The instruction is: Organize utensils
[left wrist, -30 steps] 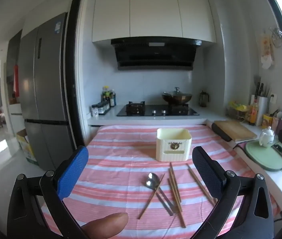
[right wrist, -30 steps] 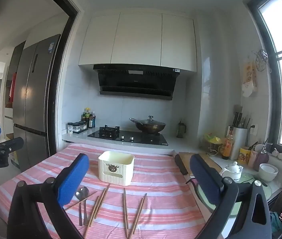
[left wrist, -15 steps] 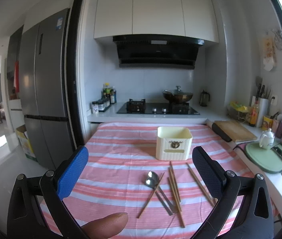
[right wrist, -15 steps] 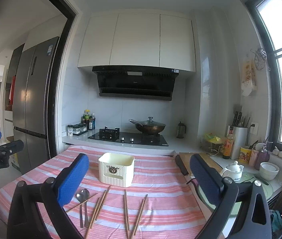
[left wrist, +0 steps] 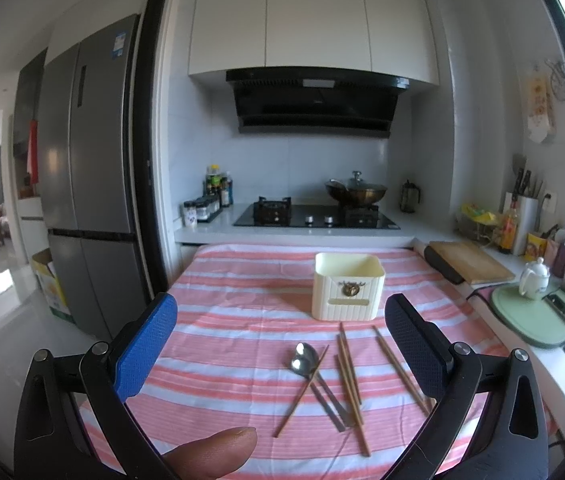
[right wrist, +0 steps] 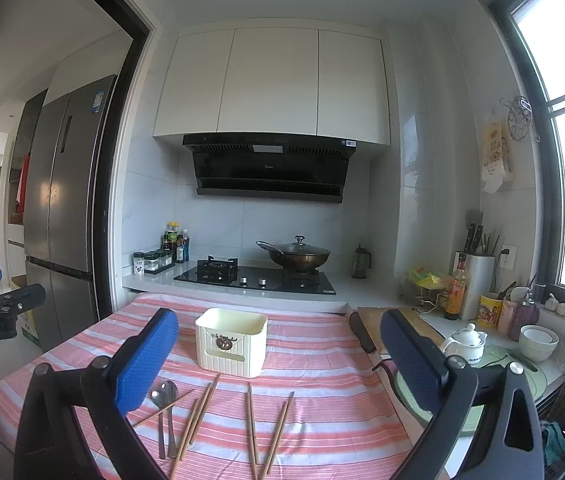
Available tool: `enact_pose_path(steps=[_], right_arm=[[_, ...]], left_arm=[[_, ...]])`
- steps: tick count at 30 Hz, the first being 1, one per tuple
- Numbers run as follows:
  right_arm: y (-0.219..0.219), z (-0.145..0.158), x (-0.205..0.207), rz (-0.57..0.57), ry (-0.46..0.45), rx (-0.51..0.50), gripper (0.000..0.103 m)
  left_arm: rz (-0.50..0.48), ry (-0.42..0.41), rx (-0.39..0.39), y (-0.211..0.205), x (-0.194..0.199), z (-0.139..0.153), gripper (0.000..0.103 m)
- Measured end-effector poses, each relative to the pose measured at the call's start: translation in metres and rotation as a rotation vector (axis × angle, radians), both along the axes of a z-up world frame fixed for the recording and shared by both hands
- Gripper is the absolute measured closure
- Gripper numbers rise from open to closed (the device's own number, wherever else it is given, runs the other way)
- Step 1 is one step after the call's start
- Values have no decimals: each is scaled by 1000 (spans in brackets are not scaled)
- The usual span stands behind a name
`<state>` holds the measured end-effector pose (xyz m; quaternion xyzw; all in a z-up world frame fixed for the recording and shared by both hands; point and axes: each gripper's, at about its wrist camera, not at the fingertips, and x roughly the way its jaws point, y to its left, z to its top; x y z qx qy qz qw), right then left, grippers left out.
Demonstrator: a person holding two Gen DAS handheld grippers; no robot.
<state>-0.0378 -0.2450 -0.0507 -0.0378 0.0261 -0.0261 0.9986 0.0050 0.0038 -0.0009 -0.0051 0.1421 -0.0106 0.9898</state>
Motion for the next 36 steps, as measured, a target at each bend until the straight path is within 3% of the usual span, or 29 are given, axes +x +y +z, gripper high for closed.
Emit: enact_pose_path(steps=[36], right_arm=[[-4,4,2,-10,10,8,0]], left_arm=[[-3,18,-7,-2,5,-3,0]])
